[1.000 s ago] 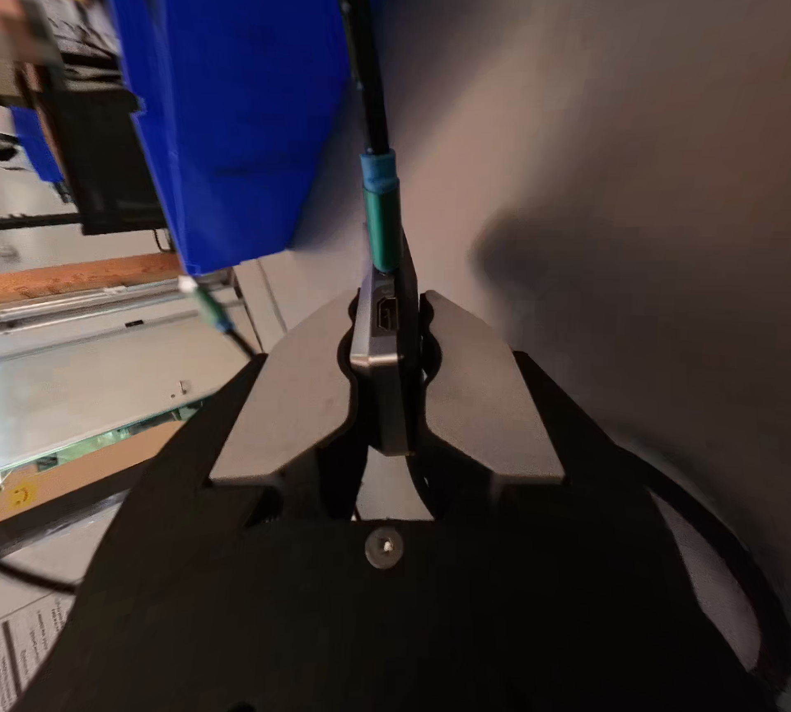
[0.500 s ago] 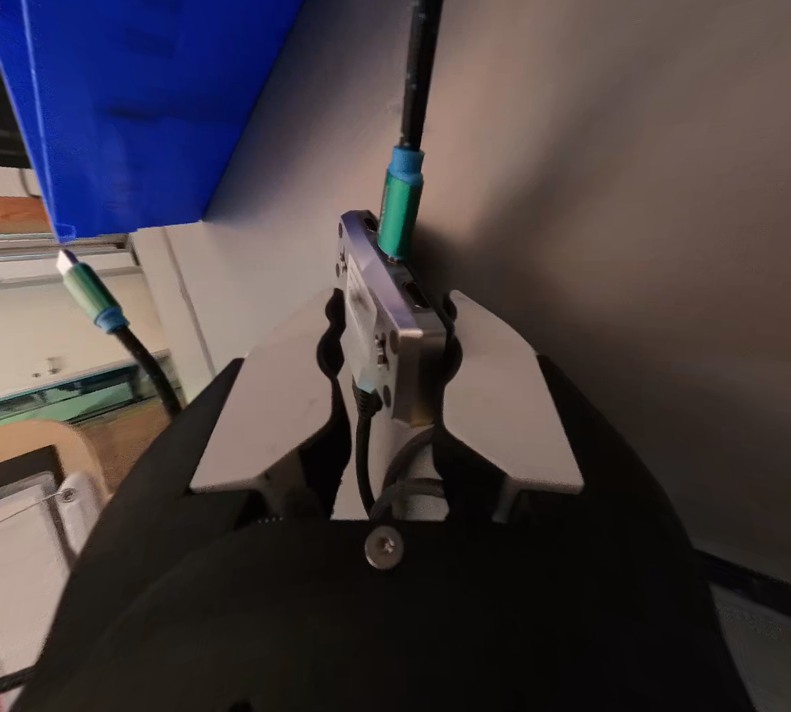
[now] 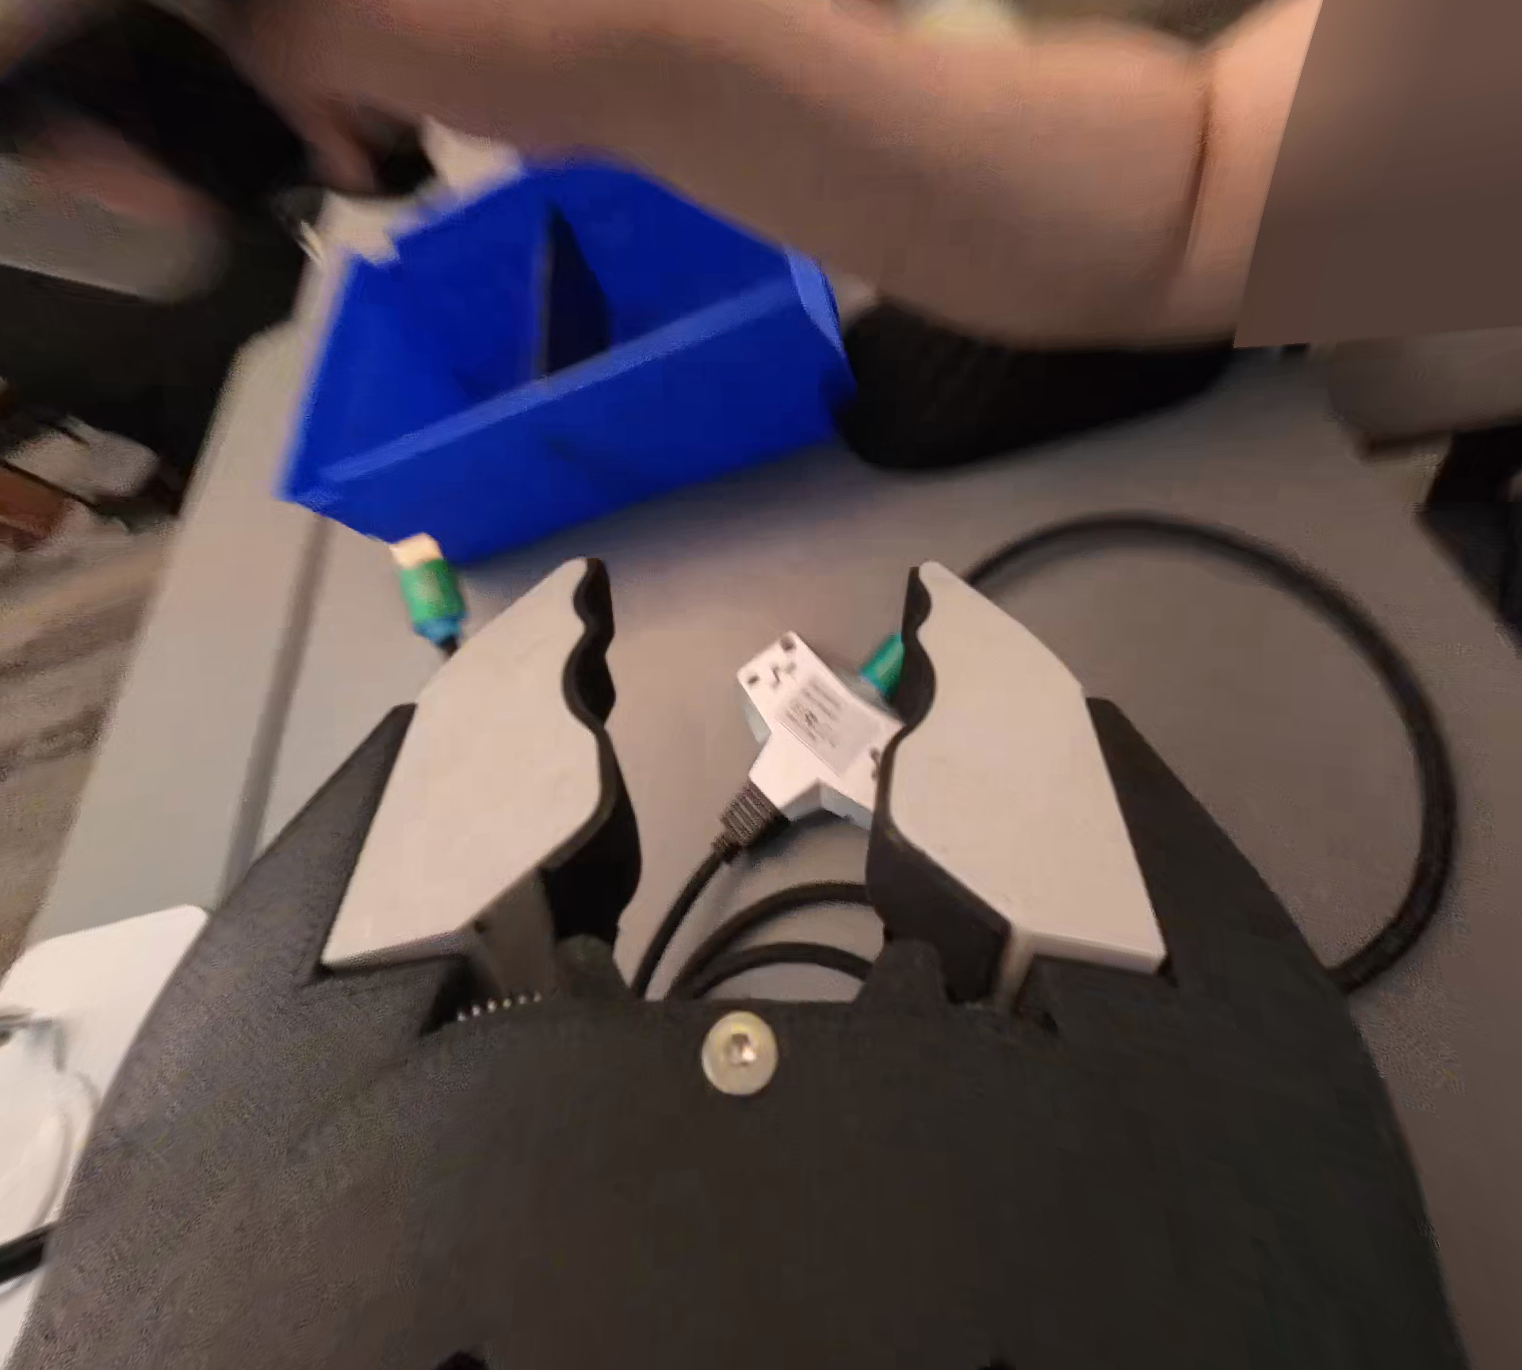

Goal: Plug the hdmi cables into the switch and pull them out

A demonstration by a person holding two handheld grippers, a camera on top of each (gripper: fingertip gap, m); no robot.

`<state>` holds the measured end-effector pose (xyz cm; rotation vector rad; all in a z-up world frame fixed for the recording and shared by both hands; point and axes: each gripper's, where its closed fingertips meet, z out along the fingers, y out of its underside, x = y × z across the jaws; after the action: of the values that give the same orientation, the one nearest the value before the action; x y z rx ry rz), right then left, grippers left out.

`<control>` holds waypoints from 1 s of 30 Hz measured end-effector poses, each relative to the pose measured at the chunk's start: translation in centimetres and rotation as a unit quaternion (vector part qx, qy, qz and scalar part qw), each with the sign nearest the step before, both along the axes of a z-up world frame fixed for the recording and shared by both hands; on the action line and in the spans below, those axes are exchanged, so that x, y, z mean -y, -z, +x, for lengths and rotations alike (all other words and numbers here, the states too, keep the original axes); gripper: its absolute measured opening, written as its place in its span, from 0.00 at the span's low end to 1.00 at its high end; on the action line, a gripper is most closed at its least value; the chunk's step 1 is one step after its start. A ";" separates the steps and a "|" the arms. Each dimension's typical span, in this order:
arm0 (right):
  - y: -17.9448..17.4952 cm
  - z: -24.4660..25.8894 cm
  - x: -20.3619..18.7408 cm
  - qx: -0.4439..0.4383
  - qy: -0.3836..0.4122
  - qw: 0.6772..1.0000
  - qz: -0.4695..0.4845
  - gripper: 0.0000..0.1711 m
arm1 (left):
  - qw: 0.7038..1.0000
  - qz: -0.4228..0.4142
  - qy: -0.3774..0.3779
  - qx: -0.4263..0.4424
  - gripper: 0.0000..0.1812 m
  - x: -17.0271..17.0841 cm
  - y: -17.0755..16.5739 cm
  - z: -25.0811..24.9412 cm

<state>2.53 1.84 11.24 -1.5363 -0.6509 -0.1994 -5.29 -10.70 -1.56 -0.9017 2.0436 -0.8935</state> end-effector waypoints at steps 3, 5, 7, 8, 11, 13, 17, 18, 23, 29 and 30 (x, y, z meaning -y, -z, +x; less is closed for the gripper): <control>-1.8 -0.5 1.4 -0.013 -0.052 0.997 0.057 0.08 | 0.989 -0.068 -0.009 0.131 0.34 -0.8 -8.6 -2.9; -2.9 -1.1 2.7 -0.003 -0.094 0.990 0.100 0.08 | 0.967 -0.105 -0.018 0.230 0.29 -1.6 -14.4 -6.1; -4.0 -1.6 4.1 -0.011 -0.133 0.981 0.141 0.08 | 0.932 -0.148 -0.023 0.331 0.23 -2.7 -19.1 -10.0; -4.7 -2.0 5.1 -0.024 -0.165 0.972 0.168 0.07 | 0.916 -0.169 -0.033 0.363 0.25 -3.4 -20.7 -11.6; -6.3 -2.5 7.9 -0.075 -0.253 0.936 0.233 0.07 | 0.895 -0.180 -0.090 0.399 0.30 -6.3 -22.7 -14.4; -7.0 -2.6 9.6 -0.124 -0.316 0.905 0.255 0.07 | 0.871 -0.185 -0.130 0.436 0.24 -8.5 -23.4 -15.5; -7.7 -2.5 11.4 -0.243 -0.438 0.828 0.252 0.07 | 0.860 -0.222 -0.167 0.429 0.22 -11.9 -21.6 -14.2; -7.6 -2.6 11.4 -0.267 -0.460 0.811 0.244 0.07 | 0.866 -0.220 -0.170 0.416 0.23 -12.1 -20.7 -13.2; -4.7 -6.4 8.1 -0.304 -0.490 0.800 0.167 0.07 | 0.913 -0.148 -0.134 0.357 0.31 -7.9 -17.2 -7.1; -0.9 -10.8 5.7 -0.244 -0.476 0.840 0.096 0.07 | 0.904 -0.123 -0.150 0.380 0.07 -6.1 -16.6 -4.8; -0.6 -11.1 5.4 -0.241 -0.474 0.842 0.089 0.07 | 0.897 -0.126 -0.160 0.393 0.07 -6.6 -16.7 -5.0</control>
<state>-8.59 -3.61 11.83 -0.8767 -0.8729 0.8363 -10.32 -4.10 15.17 -0.7962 1.0681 -1.1168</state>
